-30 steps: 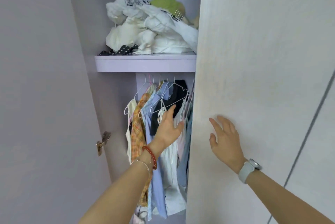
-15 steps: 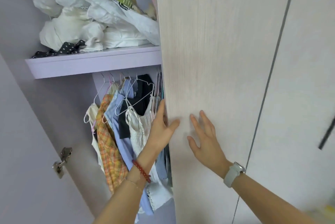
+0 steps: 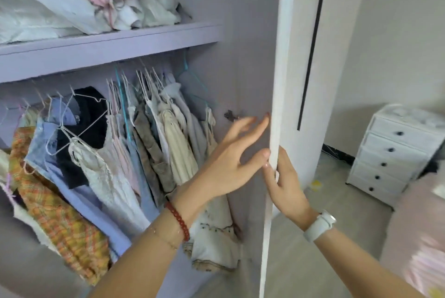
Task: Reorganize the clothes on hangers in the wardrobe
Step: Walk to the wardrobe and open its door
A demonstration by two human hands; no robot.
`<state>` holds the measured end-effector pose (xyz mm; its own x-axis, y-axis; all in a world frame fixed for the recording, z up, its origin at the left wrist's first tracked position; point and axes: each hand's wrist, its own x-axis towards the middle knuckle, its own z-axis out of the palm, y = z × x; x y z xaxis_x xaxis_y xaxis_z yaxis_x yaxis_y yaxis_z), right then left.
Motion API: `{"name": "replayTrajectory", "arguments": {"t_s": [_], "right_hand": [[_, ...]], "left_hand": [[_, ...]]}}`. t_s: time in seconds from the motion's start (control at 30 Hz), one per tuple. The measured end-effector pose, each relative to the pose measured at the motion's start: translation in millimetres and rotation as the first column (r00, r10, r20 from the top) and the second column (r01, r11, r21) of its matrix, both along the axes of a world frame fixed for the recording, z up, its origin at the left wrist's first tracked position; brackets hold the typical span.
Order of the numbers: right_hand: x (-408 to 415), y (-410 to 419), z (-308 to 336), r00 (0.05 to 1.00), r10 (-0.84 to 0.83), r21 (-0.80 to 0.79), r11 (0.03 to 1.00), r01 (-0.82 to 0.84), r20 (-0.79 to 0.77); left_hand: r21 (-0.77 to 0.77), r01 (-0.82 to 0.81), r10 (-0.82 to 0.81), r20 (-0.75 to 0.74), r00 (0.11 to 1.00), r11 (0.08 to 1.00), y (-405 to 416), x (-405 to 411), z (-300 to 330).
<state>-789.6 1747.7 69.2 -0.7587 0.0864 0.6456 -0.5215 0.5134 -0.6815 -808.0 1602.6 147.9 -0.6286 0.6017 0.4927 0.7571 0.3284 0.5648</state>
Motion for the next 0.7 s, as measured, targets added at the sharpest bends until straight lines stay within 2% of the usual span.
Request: {"name": "replayTrajectory", "arguments": {"t_s": [0.1,0.27,0.47,0.63,0.7], "right_hand": [[10.5,34.5,-2.2,0.966,-0.251,-0.047,0.967,0.249,-0.055],[13.5,90.9,4.3,0.900,-0.435,-0.117,0.896,0.429,-0.028],[-3.4,143.4,14.9,0.829,-0.559,-0.096,0.824,0.558,0.021],[-9.7,160.8,18.3,0.842,-0.525,-0.129,0.833,0.538,0.121],[-7.6,161.3,18.9,0.786,-0.617,-0.053,0.787,0.614,-0.041]], "left_hand": [[-0.052,0.019,-0.022,-0.066,0.998,0.998,41.5,-10.9,5.0],[-0.151,0.052,-0.079,-0.177,0.981,0.987,109.6,-32.9,6.9],[-0.256,-0.075,-0.026,-0.369,0.929,0.964,169.4,-60.7,5.3],[-0.295,-0.087,-0.044,-0.412,0.910,0.952,192.1,-76.7,4.0],[-0.272,-0.066,-0.053,-0.409,0.911,0.960,192.2,-84.3,4.2]]}}
